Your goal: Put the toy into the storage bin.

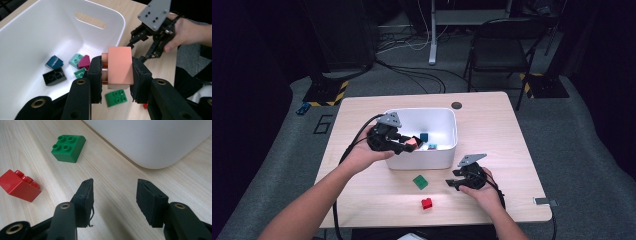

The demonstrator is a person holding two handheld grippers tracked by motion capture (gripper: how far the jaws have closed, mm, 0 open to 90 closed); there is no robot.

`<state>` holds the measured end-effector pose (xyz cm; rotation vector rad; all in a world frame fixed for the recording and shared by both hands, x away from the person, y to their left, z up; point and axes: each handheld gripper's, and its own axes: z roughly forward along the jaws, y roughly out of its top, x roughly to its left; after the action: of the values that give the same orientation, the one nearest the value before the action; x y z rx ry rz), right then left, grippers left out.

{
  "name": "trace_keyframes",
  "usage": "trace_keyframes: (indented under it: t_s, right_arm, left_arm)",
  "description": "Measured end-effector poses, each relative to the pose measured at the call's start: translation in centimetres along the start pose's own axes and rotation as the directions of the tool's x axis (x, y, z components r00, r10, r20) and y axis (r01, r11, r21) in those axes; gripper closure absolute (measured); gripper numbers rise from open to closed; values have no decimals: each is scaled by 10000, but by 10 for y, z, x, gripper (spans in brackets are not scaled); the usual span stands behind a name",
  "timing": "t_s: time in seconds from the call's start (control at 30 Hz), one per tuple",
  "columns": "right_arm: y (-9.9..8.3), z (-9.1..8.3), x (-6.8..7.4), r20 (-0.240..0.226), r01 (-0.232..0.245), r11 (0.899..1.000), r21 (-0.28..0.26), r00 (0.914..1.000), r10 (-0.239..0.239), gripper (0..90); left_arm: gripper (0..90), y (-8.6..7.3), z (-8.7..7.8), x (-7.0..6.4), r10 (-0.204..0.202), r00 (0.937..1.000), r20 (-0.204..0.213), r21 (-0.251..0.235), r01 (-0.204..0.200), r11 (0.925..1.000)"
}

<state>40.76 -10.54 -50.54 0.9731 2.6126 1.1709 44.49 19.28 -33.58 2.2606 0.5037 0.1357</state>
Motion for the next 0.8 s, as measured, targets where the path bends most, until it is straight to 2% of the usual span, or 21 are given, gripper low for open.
trace_keyframes:
  t_s: [0.3, 0.37, 0.53, 0.8]
  right_arm:
    - [0, -1, -1, 6, 83, 9999, -80, 10000, -83, 477]
    - [0, -1, -1, -3, 80, 9999, -77, 10000, -80, 477]
    - [0, -1, -1, 1, 58, 9999, -86, 10000, -58, 477]
    - [0, -2, -1, -32, 68, 9999, -118, 10000, -68, 477]
  left_arm:
    - [660, 14, 19, 25, -263, 9994, -217, 81, 265, 9996]
    - [660, 17, 23, 31, -167, 9996, -213, 88, 169, 9998]
    - [660, 23, 35, 43, -264, 9992, -305, 57, 266, 9996]
    - [660, 24, 57, 62, -553, 9979, -349, 127, 557, 9984]
